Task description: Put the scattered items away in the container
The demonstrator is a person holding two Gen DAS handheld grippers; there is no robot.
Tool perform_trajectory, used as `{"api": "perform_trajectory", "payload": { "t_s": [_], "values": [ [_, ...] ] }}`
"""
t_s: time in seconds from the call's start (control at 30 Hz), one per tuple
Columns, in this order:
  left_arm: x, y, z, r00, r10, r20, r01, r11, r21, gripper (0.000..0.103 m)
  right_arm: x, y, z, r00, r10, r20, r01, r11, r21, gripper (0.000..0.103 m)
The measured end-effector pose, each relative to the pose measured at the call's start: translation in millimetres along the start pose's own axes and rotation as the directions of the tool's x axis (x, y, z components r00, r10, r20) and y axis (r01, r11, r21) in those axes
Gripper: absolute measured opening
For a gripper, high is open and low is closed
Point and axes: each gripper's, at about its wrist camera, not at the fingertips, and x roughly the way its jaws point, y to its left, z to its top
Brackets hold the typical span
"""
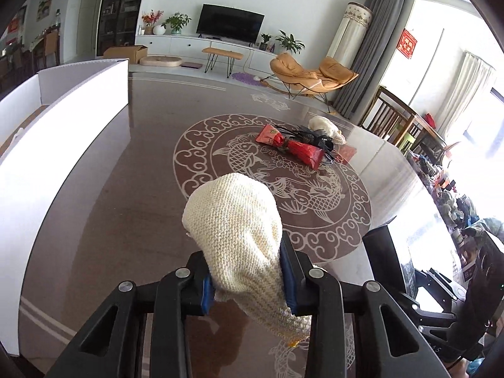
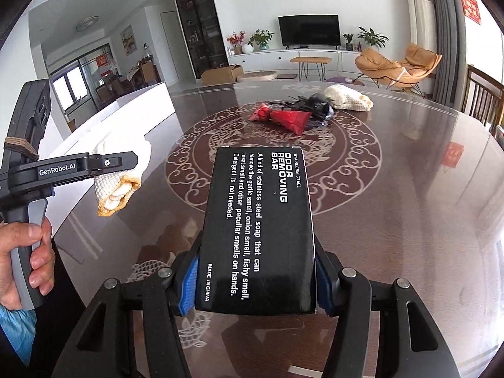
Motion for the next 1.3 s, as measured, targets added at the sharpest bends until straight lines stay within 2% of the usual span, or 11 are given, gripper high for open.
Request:
{"api": "perform_trajectory", "payload": {
  "t_s": [0.17, 0.3, 0.53, 0.67, 0.73, 0.8, 0.83, 0.87, 0.97, 1.07, 1.3],
  "values": [
    [-70, 69, 14, 0.995, 0.045, 0.093, -0.037, 0.996, -0.078, 0.034, 8, 85, 48, 0.993, 0.115, 0.032, -0.11, 0.985, -0.135, 0.059],
    [-123, 147, 33, 0.971, 0.196, 0.138, -0.177, 0.975, -0.137, 0.034, 20, 171, 106, 0.96, 0.276, 0.055, -0.259, 0.942, -0.211, 0.059],
    [-139, 279, 39, 0.929, 0.368, 0.024, -0.349, 0.899, -0.266, 0.034, 89, 327, 175, 0.884, 0.466, -0.042, -0.458, 0.841, -0.288, 0.059],
    [-121, 324, 31, 0.926, 0.369, -0.082, -0.375, 0.87, -0.321, 0.036, 150, 377, 174, 0.88, 0.44, -0.179, -0.475, 0.813, -0.335, 0.059],
    [-115, 336, 27, 0.914, 0.387, -0.122, -0.405, 0.85, -0.336, 0.045, 178, 384, 169, 0.881, 0.405, -0.242, -0.469, 0.814, -0.342, 0.061],
    [-112, 341, 23, 0.908, 0.398, -0.133, -0.419, 0.836, -0.354, 0.066, 198, 387, 165, 0.889, 0.359, -0.285, -0.446, 0.82, -0.359, 0.061],
    [-113, 341, 22, 0.907, 0.401, -0.126, -0.418, 0.832, -0.365, 0.087, 201, 387, 163, 0.895, 0.347, -0.281, -0.435, 0.82, -0.372, 0.062],
    [-115, 341, 20, 0.905, 0.41, -0.111, -0.42, 0.826, -0.376, 0.093, 202, 387, 162, 0.898, 0.347, -0.271, -0.432, 0.816, -0.385, 0.065],
    [-125, 335, 17, 0.896, 0.438, -0.068, -0.428, 0.814, -0.393, 0.093, 191, 378, 166, 0.901, 0.375, -0.218, -0.432, 0.818, -0.381, 0.065],
    [-137, 305, 21, 0.897, 0.442, -0.001, -0.411, 0.834, -0.368, 0.093, 158, 354, 170, 0.907, 0.405, -0.118, -0.42, 0.84, -0.344, 0.065],
    [-139, 164, 35, 0.937, 0.293, 0.192, -0.262, 0.95, -0.172, 0.094, 75, 227, 127, 0.969, 0.235, 0.078, -0.205, 0.938, -0.281, 0.065]
  ]
}}
